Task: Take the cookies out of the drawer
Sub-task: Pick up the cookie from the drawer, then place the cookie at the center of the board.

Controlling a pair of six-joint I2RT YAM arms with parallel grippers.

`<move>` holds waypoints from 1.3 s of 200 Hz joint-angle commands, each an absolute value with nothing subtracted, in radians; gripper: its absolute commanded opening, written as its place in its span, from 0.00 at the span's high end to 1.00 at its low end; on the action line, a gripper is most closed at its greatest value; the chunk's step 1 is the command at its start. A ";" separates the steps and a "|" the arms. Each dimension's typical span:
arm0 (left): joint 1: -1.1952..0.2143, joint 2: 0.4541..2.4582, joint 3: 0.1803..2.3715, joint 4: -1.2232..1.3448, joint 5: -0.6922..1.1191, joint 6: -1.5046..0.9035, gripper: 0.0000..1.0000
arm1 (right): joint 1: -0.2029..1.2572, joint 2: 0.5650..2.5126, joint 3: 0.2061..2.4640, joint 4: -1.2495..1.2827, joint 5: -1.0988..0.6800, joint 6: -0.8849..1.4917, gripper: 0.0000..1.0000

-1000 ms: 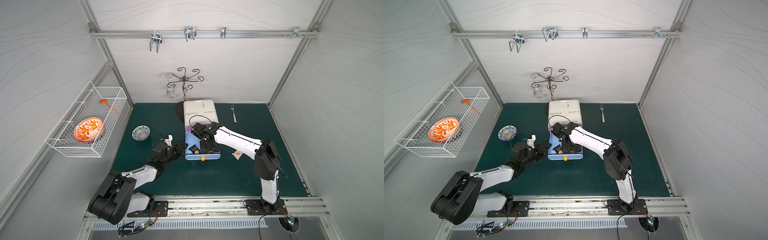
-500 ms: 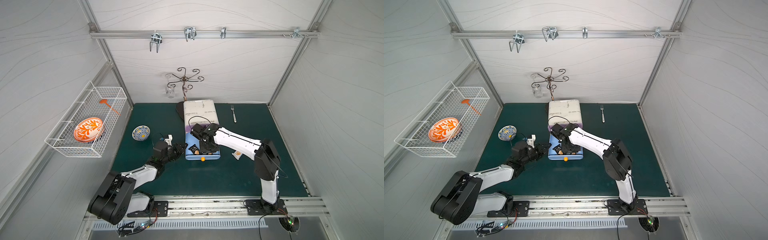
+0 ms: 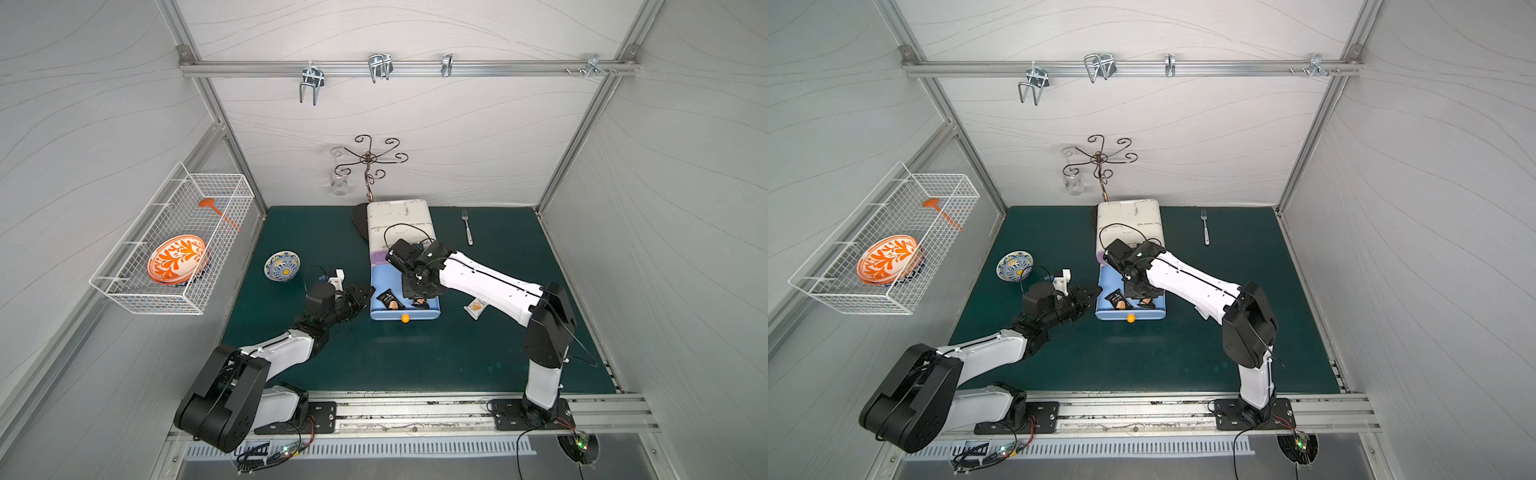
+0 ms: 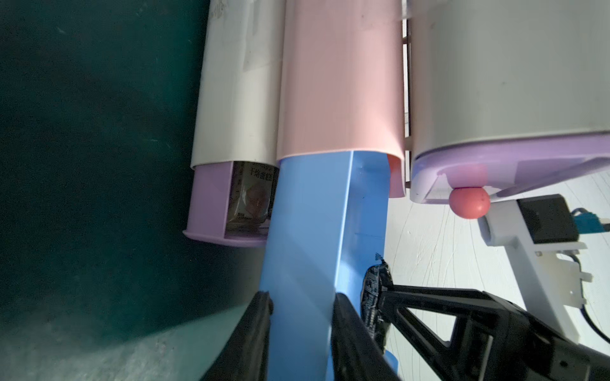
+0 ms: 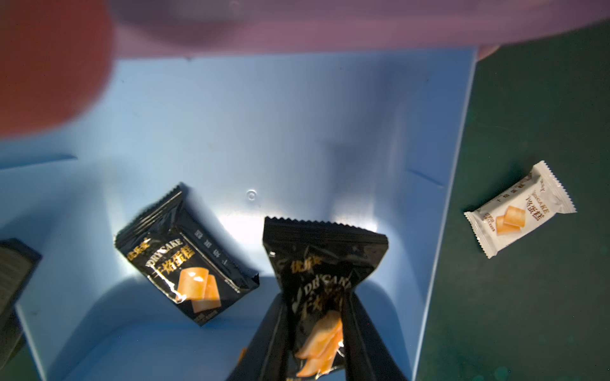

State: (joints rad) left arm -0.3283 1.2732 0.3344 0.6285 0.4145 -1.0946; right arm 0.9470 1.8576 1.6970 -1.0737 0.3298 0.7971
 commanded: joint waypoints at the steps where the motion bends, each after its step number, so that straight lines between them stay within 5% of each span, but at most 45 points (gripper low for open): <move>1: -0.327 1.261 0.385 0.655 0.392 -1.083 0.65 | 0.929 1.784 1.701 -1.100 0.338 0.809 0.70; 85: -0.327 1.273 0.406 0.643 0.388 -1.081 0.65 | 0.692 1.620 1.590 -1.177 0.318 0.688 0.69; 137: -0.327 1.270 0.414 0.635 0.383 -1.080 0.65 | 0.566 1.721 1.553 -1.119 0.262 0.619 0.65; 175: -0.327 1.282 0.426 0.636 0.377 -1.082 0.65 | 0.512 1.733 1.584 -1.088 0.198 0.631 0.30; 201: -0.327 1.295 0.437 0.644 0.374 -1.084 0.65 | 0.487 1.632 1.506 -0.938 0.024 0.631 0.19; 260: -0.327 1.304 0.459 0.641 0.361 -1.091 0.65 | 0.376 1.486 1.131 -0.447 -0.582 0.702 0.16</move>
